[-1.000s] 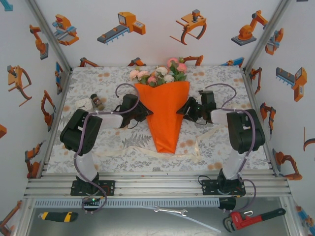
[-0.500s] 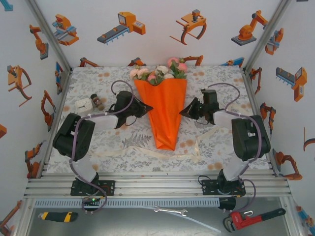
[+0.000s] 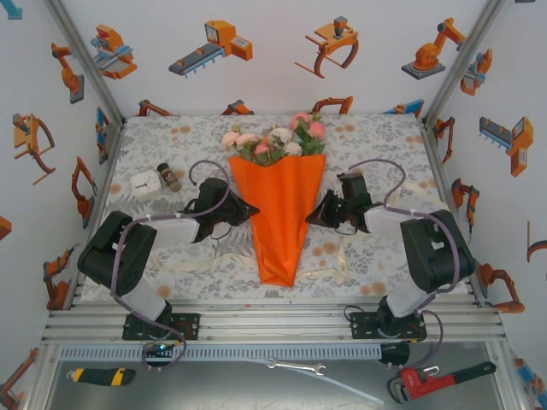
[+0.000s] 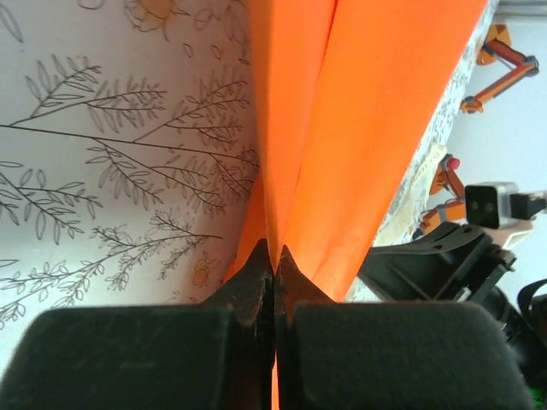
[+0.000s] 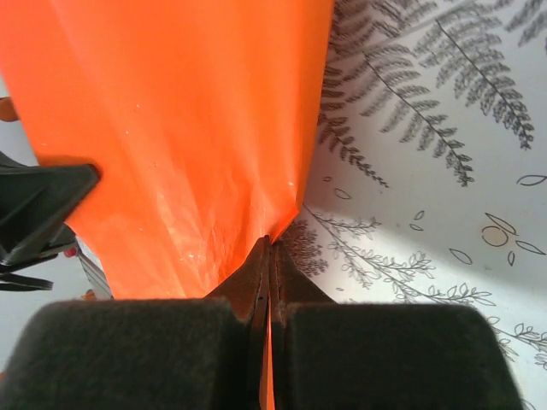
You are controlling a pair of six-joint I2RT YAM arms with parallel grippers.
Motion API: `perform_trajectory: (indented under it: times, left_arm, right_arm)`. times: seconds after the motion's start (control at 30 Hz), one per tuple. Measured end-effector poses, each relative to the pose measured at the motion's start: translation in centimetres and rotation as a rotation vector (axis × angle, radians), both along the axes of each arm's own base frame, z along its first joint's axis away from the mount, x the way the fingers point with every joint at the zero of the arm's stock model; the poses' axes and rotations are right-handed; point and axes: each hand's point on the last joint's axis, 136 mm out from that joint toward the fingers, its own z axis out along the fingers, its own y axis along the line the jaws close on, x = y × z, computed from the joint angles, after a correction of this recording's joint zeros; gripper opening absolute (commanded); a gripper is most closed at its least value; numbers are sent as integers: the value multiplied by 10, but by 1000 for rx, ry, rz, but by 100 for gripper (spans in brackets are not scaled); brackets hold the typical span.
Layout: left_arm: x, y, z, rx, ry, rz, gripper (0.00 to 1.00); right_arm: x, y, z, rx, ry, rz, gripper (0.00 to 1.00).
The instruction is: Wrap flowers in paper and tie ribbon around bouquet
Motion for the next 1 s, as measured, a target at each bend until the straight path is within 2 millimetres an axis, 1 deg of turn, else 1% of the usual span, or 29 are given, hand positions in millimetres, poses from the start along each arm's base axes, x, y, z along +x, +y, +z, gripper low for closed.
perform_trajectory:
  times: [0.03, 0.1, 0.23, 0.3, 0.37, 0.43, 0.5, 0.57, 0.63, 0.67, 0.73, 0.8, 0.83, 0.9, 0.97, 1.0]
  left_arm:
    - [0, 1, -3, 8, 4, 2, 19]
    - [0, 5, -7, 26, 9, 10, 26]
    - [-1, 11, -13, 53, 15, 21, 35]
    - [-3, 16, -15, 78, 19, 27, 46]
    - [-5, 21, -14, 102, 16, 32, 56]
    - [-7, 27, -6, 124, 1, 41, 64]
    - [-8, 34, 9, 151, -31, 53, 70]
    - [-11, 44, 25, 187, -67, 69, 72]
    - [-14, 57, 41, 242, -102, 90, 74]
    - [-15, 64, 50, 273, -121, 103, 75]
    - [-19, 81, 67, 341, -155, 133, 75]
    - [-28, 106, 84, 416, -182, 182, 76]
    - [-32, 117, 91, 443, -190, 207, 77]
    - [-44, 143, 103, 495, -201, 259, 77]
    - [-54, 167, 112, 525, -211, 311, 77]
    - [-61, 178, 114, 537, -211, 336, 78]
  right_arm:
    - [-1, 0, -4, -4, 10, 0, 10]
    - [-2, -1, -10, -12, 29, -7, 23]
    - [-2, -3, -13, -35, 32, -11, 39]
    - [0, -4, -10, -49, 30, -11, 47]
    - [4, -6, -4, -69, 16, -12, 52]
    - [6, -8, 6, -88, -2, -15, 56]
    - [8, -13, 20, -112, -34, -25, 59]
    - [10, -21, 34, -136, -69, -44, 59]
    - [14, -35, 46, -161, -93, -81, 59]
    - [17, -47, 52, -174, -101, -113, 59]
    - [24, -79, 59, -203, -109, -199, 59]
    - [32, -130, 63, -244, -101, -343, 59]
    - [33, -151, 62, -261, -90, -401, 59]
    - [32, -197, 55, -300, -48, -523, 59]
    - [25, -230, 41, -331, 15, -604, 59]
    - [22, -241, 33, -344, 46, -625, 59]
